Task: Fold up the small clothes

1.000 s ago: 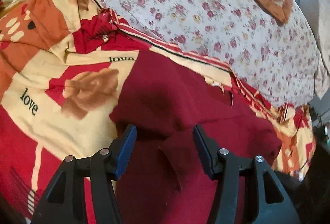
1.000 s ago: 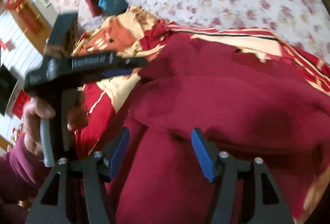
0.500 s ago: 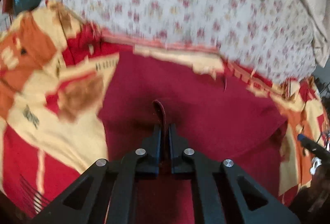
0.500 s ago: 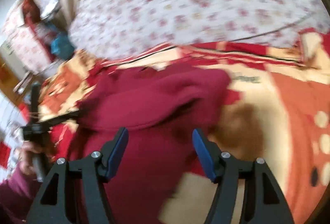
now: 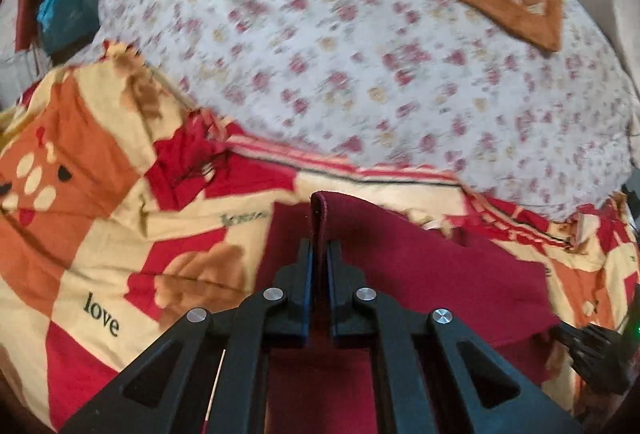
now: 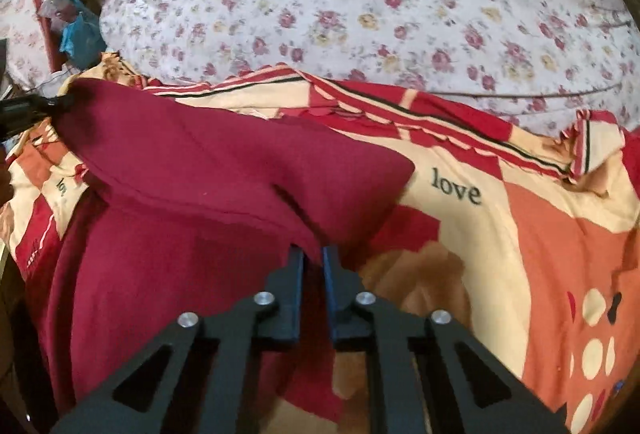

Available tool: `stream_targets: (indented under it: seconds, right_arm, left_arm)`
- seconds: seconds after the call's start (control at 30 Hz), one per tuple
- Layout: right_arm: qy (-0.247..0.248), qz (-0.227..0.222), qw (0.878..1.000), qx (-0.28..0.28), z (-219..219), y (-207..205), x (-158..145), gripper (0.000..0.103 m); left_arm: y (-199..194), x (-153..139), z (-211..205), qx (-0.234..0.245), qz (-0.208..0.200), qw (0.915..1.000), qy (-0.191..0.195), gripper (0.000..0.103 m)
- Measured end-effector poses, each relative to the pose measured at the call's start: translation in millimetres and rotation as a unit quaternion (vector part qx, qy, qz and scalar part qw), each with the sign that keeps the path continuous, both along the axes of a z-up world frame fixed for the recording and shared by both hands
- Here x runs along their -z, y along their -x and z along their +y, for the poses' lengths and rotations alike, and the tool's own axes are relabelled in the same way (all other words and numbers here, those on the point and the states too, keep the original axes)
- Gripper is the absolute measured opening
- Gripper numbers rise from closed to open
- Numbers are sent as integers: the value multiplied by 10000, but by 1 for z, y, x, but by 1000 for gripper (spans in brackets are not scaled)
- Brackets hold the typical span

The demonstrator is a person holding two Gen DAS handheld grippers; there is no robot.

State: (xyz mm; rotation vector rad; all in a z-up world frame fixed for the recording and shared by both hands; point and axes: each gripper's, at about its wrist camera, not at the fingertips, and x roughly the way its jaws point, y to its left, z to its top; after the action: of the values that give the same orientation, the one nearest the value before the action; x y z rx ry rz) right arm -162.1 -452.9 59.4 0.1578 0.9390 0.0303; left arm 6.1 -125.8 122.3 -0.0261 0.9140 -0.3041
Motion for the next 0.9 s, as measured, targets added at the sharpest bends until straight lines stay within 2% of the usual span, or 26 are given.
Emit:
stream_targets:
  seconds: [0.1,0.13,0.2,0.27,0.33,0.37,0.4,0.47,0.57,0.6,0.63,0.73,0.8,0.87,0.9]
  right_arm:
    - [303,467,9976,-401,15,15,16,8]
    - [379,469,9972,-439,18,18,17,8]
    - [163,376,9983,-422,14,24,7,10]
    - [-416,241,9986,-213,-1,26,-6,27]
    - [-743,7,9971,153,-17,23,-15,72]
    - [-856,-107,9953,446,-26,19,-17,78]
    - [-989,-121,9927,673,-33,14,-16,79]
    - [-1436,130,9839,1055,-47,-8,1,79]
    - [-1527,506,9792,1237,-50,-39,31,75]
    - [-1450,561,9811,1150,-47,-46,36,55]
    - [-1254,550,9853,1020,-43,-51,37,26]
    - [-691,208,9926,980,-38,-46,23,15]
    - [-197,231,9935,1100,-40,-46,22,12]
    - [-302,446,9913,1202,-50,-50,35,13]
    - [-362,520,9899,1266,-54,-49,39,17]
  left_arm:
    - [-5,36,7,16,418,9990,-152,0]
    - [-4,45,6,35,504,9985,-203,0]
    - [0,59,5,34,541,9979,-351,0]
    - [4,61,6,45,477,9982,-367,0]
    - [4,60,8,41,470,9984,-294,0]
    - [4,59,8,44,474,9985,-278,0]
    - [4,58,8,49,465,9985,-269,0]
    - [4,57,8,36,459,9986,-254,0]
    - [3,54,5,9,434,9988,-244,0]
    - [4,52,4,16,419,9989,-230,0]
    - [5,49,3,50,393,9990,-189,0]
    - [8,45,0,195,347,9991,-127,0]
    - [8,54,-8,301,401,9985,-214,0]
    - [4,68,-15,240,475,9978,-401,0]
    - [1,75,-16,208,523,9974,-442,0]
